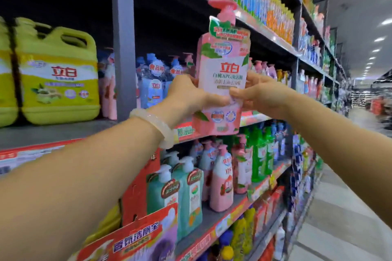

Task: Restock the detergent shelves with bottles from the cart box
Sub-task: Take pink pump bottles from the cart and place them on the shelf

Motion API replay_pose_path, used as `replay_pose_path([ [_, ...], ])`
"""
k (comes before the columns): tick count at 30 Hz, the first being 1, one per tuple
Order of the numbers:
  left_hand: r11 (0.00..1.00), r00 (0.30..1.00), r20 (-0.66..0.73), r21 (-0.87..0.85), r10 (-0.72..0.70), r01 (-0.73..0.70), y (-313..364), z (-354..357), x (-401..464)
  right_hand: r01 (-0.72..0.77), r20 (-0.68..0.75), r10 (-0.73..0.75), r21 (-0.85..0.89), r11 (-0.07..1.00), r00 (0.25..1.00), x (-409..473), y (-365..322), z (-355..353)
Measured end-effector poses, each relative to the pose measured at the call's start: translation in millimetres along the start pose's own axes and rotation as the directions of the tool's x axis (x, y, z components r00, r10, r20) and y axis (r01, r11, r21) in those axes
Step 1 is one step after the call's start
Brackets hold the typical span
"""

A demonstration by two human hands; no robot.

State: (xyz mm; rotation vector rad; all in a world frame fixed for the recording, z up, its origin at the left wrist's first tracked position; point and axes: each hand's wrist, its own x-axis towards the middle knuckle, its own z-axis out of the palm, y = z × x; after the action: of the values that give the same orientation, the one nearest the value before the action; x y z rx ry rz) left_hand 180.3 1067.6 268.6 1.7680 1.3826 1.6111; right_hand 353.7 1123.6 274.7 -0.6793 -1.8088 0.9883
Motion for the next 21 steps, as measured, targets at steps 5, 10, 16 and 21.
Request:
replay_pose_path([
  [5, 0.996, 0.996, -0.091, 0.091, 0.012, -0.004, -2.5, 26.0, 62.2, 0.072, 0.089, -0.074, 0.031, 0.997, 0.993, 73.5, 18.3, -39.9],
  [10, 0.985, 0.980, -0.198, 0.167, -0.011, 0.044, -24.6, 54.8, 117.4, 0.103, 0.131, -0.108, 0.051, 0.993, 0.985, 132.0, 44.7, -62.8],
  [16, 0.980, 0.954, -0.292, 0.158, -0.073, 0.124, -55.0, 81.4, 155.7, 0.085, 0.224, -0.109, 0.114, 0.990, 0.968, 173.5, 83.7, -75.8],
  [21, 0.977, 0.937, -0.323, 0.115, -0.133, 0.178, -71.5, 103.4, 175.1, 0.043, 0.268, -0.088, 0.170, 0.985, 0.960, 201.3, 114.2, -87.7],
])
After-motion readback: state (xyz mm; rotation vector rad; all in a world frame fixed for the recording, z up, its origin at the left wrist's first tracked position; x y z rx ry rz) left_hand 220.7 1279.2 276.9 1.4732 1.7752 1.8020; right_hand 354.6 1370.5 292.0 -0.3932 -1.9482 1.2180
